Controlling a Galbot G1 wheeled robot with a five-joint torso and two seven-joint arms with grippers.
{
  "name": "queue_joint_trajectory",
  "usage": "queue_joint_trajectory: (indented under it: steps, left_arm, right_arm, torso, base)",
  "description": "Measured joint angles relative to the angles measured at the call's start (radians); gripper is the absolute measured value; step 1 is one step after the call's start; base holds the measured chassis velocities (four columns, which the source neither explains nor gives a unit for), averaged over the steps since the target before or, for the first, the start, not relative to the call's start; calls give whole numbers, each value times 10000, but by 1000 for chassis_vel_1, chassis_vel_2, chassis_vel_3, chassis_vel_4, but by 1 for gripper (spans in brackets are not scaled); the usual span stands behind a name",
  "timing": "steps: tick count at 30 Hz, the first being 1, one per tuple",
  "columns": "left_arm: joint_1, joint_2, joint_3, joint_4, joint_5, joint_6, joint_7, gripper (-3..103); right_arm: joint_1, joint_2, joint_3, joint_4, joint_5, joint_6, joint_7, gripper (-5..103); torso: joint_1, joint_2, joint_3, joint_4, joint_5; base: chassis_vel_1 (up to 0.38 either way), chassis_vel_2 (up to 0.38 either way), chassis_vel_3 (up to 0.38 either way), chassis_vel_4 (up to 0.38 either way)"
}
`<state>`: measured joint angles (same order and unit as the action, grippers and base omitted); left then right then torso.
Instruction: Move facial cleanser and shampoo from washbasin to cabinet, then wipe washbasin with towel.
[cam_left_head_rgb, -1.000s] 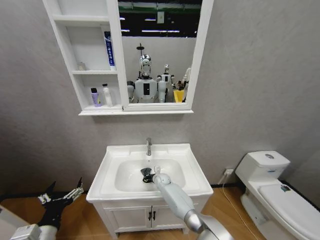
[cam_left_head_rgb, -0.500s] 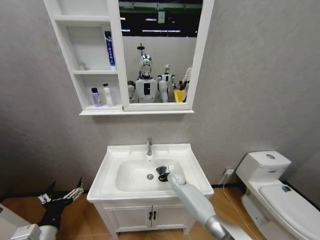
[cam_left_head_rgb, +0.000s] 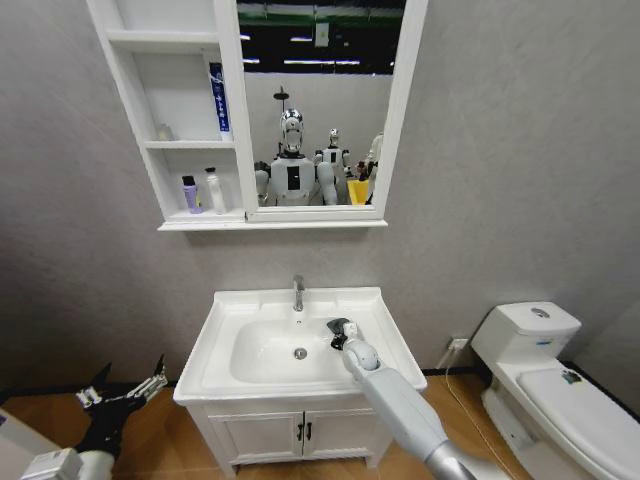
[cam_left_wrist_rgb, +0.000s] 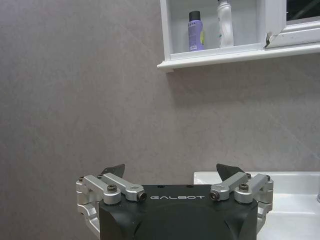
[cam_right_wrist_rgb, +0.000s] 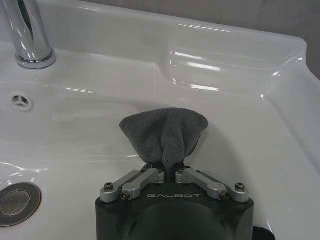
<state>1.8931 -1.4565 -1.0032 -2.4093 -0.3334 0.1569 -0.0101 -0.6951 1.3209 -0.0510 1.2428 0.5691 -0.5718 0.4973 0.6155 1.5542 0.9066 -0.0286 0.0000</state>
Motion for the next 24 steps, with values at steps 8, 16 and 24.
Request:
queue_joint_trajectory:
  steps: [8,16,24]
  left_arm:
    - [0,0,0,0,0,0,0,100]
    - [0,0,0,0,0,0,0,100]
    - [0,0,0,0,0,0,-1,100]
  right_arm:
    - [-182,-435,-190,704,668,-503,687,5]
    - [-301,-835,-379,1114,2089,-705,1608,5]
    - [-46,-296,-312,61,2310,-399,1407,5]
  torso:
    - [-1,1,-1,-3,-1]
    - [-2,2,-1,-3,0]
    - [-3,2,-2,2,0]
  base:
    - [0,0,0,0]
    - [0,0,0,0]
    - [0,0,0,0]
